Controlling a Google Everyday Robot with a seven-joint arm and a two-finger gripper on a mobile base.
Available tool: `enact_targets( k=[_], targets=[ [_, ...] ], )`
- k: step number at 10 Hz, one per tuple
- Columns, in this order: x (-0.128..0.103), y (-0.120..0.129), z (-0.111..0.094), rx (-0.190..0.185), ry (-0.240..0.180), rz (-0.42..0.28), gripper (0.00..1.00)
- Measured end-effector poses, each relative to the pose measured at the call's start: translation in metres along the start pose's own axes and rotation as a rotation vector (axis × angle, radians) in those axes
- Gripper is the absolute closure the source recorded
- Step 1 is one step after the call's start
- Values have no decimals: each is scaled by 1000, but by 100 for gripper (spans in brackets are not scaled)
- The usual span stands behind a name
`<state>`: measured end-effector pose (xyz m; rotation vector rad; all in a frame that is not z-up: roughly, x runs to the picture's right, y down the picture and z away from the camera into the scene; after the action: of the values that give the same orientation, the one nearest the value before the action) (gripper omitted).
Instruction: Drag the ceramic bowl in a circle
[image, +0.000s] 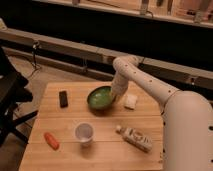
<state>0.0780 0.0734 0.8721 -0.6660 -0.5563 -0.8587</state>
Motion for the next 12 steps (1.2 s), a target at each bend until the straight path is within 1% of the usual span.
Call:
enact_targets(
  k=[12],
  targets=[
    [-1,3,-3,-10,3,-8,89]
  ],
)
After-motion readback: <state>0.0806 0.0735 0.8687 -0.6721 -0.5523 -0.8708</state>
